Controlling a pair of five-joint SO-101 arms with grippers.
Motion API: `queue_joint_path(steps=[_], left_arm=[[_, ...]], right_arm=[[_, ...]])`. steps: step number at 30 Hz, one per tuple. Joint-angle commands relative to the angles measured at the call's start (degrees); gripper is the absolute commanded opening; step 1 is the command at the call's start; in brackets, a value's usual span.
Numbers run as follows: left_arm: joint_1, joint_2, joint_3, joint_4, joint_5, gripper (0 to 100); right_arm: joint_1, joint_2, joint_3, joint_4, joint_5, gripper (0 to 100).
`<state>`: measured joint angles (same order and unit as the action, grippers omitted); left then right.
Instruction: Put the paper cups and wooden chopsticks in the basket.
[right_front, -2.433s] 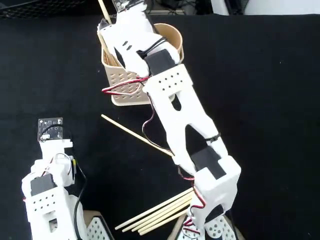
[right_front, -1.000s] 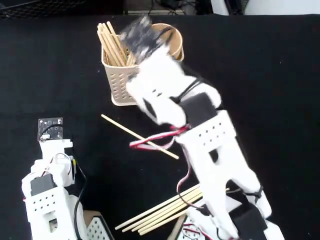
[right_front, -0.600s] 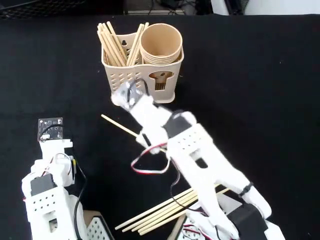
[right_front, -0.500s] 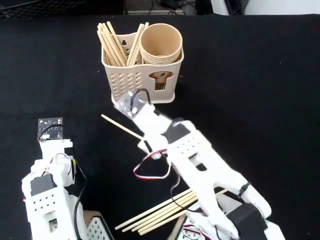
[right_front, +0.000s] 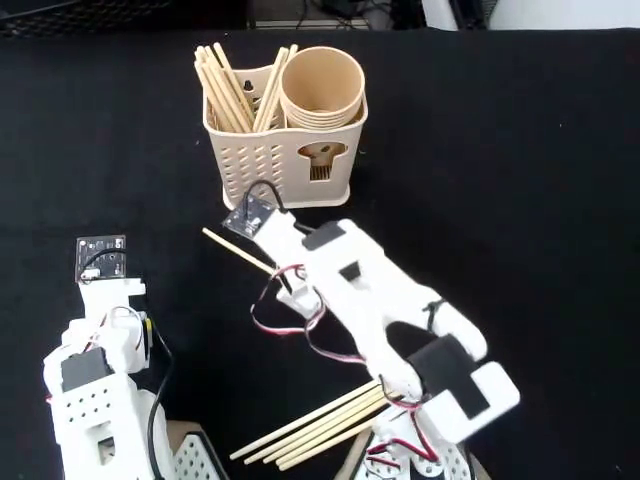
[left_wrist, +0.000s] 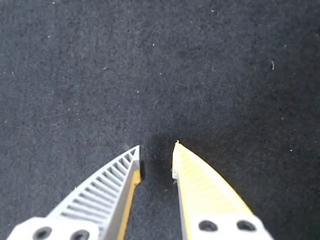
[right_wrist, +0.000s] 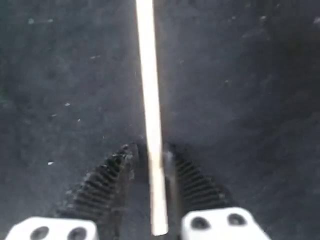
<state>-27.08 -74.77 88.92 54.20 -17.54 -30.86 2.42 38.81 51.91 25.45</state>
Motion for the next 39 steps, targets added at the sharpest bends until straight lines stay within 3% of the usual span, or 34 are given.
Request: queue_joint_path(steps=[1, 6, 10, 18, 23, 29, 34, 39], left_arm=[[0.75, -0.62, -0.13, -0.97, 0.18, 12], [0.75, -0.62, -0.13, -0.97, 0.18, 12], [0.75, -0.62, -0.13, -0.97, 0.18, 12], [0.75, -0.62, -0.13, -0.97, 0.18, 12], [0.75, -0.62, -0.13, -1.05, 0.18, 12], [0.75, -0.62, -0.13, -1.05, 0.18, 12], [0.75, -0.62, -0.13, -1.05, 0.18, 12], [0.75, -0.62, -0.13, -1.05, 0.18, 12]], right_arm=[[-0.18, 0.48, -2.86, 2.55, 0.62, 1.0], [-0.18, -2.86, -2.77, 6.07, 1.14, 1.2], [1.05, -9.54, -2.59, 14.24, 7.74, 1.2], [9.67, -22.64, 6.46, 28.48, 34.29, 1.2], [11.96, -29.93, 14.11, 30.86, 46.59, 1.2], [11.78, -34.24, 19.03, 30.86, 48.79, 2.8], [11.69, -34.24, 19.3, 31.03, 48.79, 21.2], [11.08, -34.68, 17.98, 31.12, 48.88, 23.9]])
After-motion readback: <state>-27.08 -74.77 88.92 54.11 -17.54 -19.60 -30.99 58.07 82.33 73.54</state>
